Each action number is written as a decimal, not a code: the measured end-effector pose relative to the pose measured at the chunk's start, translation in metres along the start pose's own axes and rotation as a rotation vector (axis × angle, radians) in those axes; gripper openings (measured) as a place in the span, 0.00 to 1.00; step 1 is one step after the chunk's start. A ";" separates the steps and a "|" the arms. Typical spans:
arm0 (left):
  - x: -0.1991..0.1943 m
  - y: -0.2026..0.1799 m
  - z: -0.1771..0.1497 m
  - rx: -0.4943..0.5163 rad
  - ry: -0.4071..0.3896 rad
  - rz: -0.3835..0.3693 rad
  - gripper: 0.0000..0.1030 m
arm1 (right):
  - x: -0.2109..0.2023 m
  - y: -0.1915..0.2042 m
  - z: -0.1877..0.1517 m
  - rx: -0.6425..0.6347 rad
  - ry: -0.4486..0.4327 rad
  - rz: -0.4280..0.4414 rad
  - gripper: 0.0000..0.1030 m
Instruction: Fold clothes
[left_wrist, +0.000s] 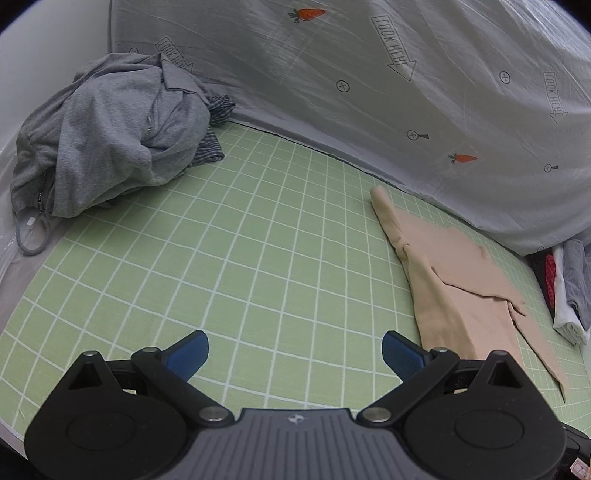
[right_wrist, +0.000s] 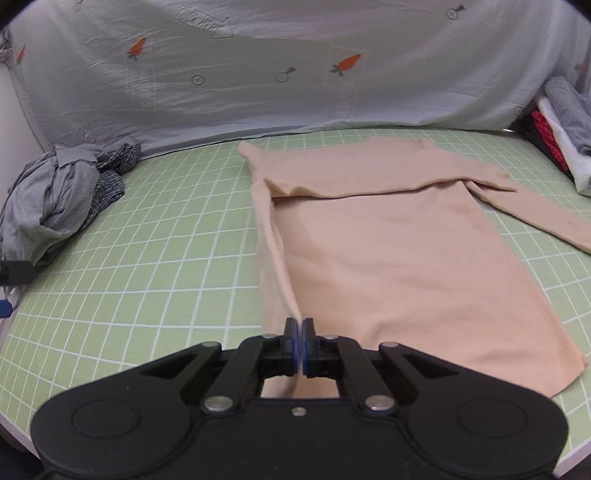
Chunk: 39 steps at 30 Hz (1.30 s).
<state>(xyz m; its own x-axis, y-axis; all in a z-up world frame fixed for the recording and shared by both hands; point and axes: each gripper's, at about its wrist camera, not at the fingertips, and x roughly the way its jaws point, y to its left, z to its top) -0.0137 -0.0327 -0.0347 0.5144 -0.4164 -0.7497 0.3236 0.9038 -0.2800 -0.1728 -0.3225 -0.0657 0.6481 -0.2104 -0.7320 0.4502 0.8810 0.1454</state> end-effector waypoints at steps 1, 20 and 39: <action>0.001 -0.010 -0.004 0.011 0.006 0.004 0.97 | 0.001 -0.011 0.001 0.018 0.009 -0.008 0.02; 0.046 -0.111 -0.038 -0.056 0.088 0.207 0.97 | 0.013 -0.103 0.024 -0.218 0.021 -0.021 0.60; 0.210 -0.203 0.033 0.042 0.164 0.364 0.97 | 0.115 -0.305 0.134 0.219 -0.022 -0.213 0.64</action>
<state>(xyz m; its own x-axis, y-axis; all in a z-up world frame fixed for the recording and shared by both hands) 0.0548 -0.3064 -0.1153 0.4689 -0.0454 -0.8821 0.1773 0.9832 0.0436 -0.1528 -0.6719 -0.1048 0.5367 -0.3916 -0.7474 0.6975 0.7043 0.1319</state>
